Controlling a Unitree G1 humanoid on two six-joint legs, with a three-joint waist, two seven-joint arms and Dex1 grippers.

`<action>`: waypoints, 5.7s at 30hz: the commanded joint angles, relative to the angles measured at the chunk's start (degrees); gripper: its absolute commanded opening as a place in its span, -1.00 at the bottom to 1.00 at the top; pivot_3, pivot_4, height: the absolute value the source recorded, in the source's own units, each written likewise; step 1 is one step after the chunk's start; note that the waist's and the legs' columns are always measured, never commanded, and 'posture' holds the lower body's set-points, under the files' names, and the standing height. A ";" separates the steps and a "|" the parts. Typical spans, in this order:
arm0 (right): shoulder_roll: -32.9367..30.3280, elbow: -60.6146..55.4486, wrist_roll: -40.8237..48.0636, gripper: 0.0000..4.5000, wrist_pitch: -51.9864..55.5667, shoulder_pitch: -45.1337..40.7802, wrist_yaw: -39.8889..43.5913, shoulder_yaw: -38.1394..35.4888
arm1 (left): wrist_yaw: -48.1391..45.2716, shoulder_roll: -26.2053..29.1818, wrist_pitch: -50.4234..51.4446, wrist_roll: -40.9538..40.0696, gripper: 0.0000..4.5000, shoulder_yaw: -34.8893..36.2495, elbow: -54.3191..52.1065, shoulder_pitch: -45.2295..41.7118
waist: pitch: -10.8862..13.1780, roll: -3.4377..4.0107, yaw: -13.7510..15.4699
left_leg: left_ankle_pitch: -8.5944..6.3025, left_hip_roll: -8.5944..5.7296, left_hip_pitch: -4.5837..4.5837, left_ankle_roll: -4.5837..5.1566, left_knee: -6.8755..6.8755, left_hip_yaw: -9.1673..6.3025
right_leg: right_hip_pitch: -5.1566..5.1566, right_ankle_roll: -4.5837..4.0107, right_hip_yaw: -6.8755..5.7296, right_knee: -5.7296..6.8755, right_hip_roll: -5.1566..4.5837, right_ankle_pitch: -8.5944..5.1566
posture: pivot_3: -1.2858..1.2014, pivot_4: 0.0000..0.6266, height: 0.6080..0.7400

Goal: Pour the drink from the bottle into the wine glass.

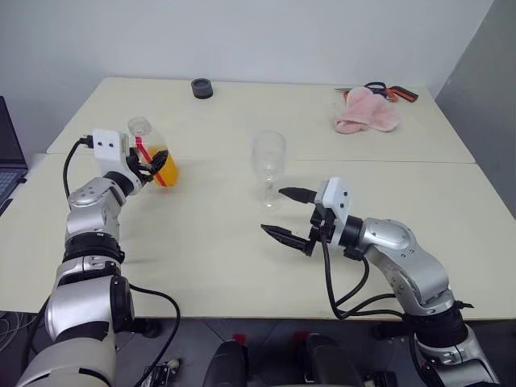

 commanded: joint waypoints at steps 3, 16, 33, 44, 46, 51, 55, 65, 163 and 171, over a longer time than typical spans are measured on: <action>-0.22 -3.27 0.84 1.00 -1.19 -0.45 -0.21 -0.75 | -1.12 0.35 -1.51 -0.63 -0.23 0.72 -1.07 -1.07 | 0.00 0.00 0.00 | 0.00 0.00 -0.01 0.00 0.00 0.00 | 0.00 0.00 0.00 0.00 0.00 0.00 | 0.03 -0.52 1.00; -1.84 -8.83 3.46 1.00 2.02 1.96 -3.94 -6.18 | -3.05 -2.75 1.51 1.89 -0.27 -6.66 -25.28 2.69 | 0.01 -0.02 0.34 | 0.01 -0.02 -0.19 -0.02 0.07 -0.10 | -0.05 0.00 -0.05 -0.03 -0.05 0.00 | 0.03 -0.52 1.00; 1.29 -7.32 2.26 1.00 -0.35 -0.86 -11.36 -8.28 | -1.33 -2.45 -9.20 15.78 -0.27 -18.71 -31.74 -2.06 | 0.01 -0.01 0.01 | 0.01 -0.02 -0.13 -0.01 0.04 -0.04 | -0.06 0.00 0.02 -0.02 0.02 0.00 | 0.03 -0.52 1.00; 1.45 -3.45 0.86 1.00 -2.23 -3.06 -11.31 -7.73 | -0.93 -1.88 -20.24 21.58 -0.27 -21.79 -22.30 -7.22 | 0.01 -0.01 0.01 | 0.00 -0.02 -0.18 0.00 0.04 0.01 | -0.11 0.00 0.03 -0.02 0.01 0.00 | 0.03 -0.52 1.00; 1.20 -3.27 1.15 1.00 -2.78 -2.56 -10.73 -8.20 | -0.47 -1.71 -22.45 22.87 -0.27 -22.41 -20.83 -8.15 | 0.01 -0.01 0.01 | 0.00 -0.03 -0.19 0.00 0.04 0.02 | -0.12 0.00 0.03 -0.03 0.00 0.00 | 0.03 -0.52 1.00; 0.58 -3.12 1.89 1.00 -3.25 -1.88 -9.75 -9.30 | 1.53 -1.36 -27.39 26.22 -0.27 -23.45 -17.53 -10.38 | 0.01 -0.01 0.01 | 0.00 -0.03 -0.19 0.00 0.03 0.03 | -0.14 0.00 0.04 -0.03 0.00 0.00 | 0.03 -0.52 1.00; 0.54 -3.19 2.28 1.00 -3.11 -2.04 -9.73 -10.16 | 4.64 -0.60 -31.83 30.01 -0.27 -24.84 -14.98 -12.39 | 0.01 -0.01 0.01 | 0.00 -0.03 -0.19 0.00 0.03 0.05 | -0.15 0.00 0.04 -0.02 0.01 0.00 | 0.03 -0.52 1.00; -0.08 -3.10 2.11 1.00 -3.15 -1.85 -10.00 -10.97 | 10.86 -0.12 -38.48 36.45 -0.27 -27.32 -9.94 -15.80 | 0.01 -0.01 0.00 | 0.00 -0.03 -0.19 0.00 0.03 0.07 | -0.16 0.00 0.05 0.00 0.00 0.00 | 0.03 -0.52 1.00; -8.29 -10.24 15.70 1.00 1.66 3.57 -6.28 -15.79 | 29.20 4.79 -46.79 52.00 -0.27 -35.10 -2.55 -23.14 | 0.01 -0.01 0.02 | 0.01 -0.03 -0.20 -0.01 0.06 0.13 | -0.19 0.00 0.07 0.04 -0.02 0.00 | 0.03 -0.52 1.00; -8.44 -10.25 15.68 1.00 1.65 3.69 -6.23 -15.58 | 29.53 4.91 -47.05 52.63 -0.27 -35.15 -2.37 -23.28 | 0.01 -0.02 0.02 | 0.01 -0.03 -0.20 -0.01 0.06 0.13 | -0.19 0.00 0.07 0.05 -0.02 0.00 | 0.03 -0.52 1.00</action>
